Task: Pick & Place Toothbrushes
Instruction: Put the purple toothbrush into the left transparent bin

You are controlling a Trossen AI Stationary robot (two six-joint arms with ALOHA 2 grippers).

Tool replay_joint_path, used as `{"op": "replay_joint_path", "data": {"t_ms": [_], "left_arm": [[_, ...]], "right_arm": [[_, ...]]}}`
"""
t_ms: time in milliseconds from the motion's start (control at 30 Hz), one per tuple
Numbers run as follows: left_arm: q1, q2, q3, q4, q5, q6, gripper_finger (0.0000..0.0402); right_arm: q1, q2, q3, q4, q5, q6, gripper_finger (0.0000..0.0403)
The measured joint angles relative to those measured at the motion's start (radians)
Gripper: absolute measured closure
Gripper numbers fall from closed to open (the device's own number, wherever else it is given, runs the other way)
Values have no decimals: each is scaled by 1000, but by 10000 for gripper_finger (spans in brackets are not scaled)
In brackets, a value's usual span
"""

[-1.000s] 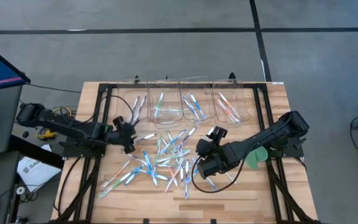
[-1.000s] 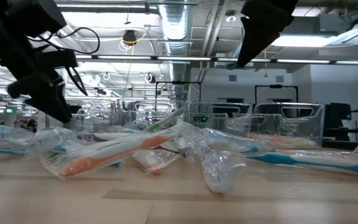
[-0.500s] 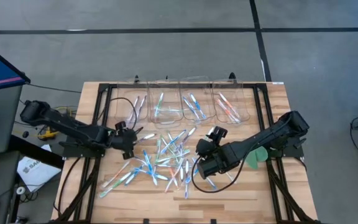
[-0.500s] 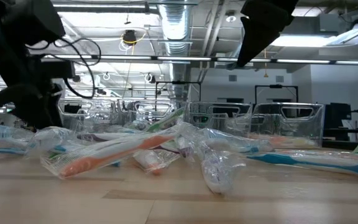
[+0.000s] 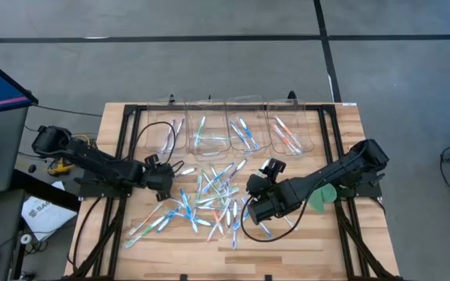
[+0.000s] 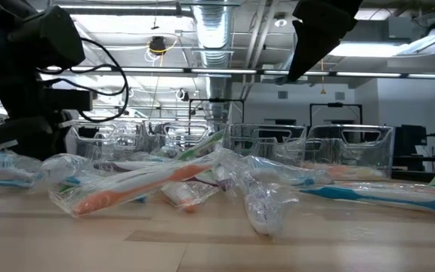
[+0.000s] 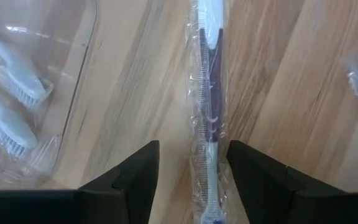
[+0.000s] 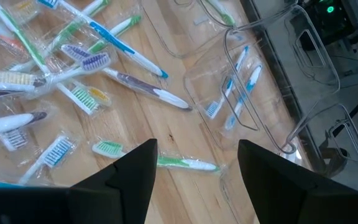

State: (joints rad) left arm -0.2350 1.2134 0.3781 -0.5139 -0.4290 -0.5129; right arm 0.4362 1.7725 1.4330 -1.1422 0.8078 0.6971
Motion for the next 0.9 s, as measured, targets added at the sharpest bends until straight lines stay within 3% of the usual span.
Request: {"op": "replay_joint_path", "data": {"t_ms": [167,433,700,900], "left_arm": [[1,1,-1,4,12,-55,261],[1,2,-1,9,62,-69,386],[1,3,21,-8,82,-71,398],[1,6,107,-134,141,-78,401]], "right_arm": [[0,0,0,0,0,0,184],[0,0,0,1,0,0,184],[0,-1,0,1,0,0,184],[0,-1,0,1,0,0,184]]}}
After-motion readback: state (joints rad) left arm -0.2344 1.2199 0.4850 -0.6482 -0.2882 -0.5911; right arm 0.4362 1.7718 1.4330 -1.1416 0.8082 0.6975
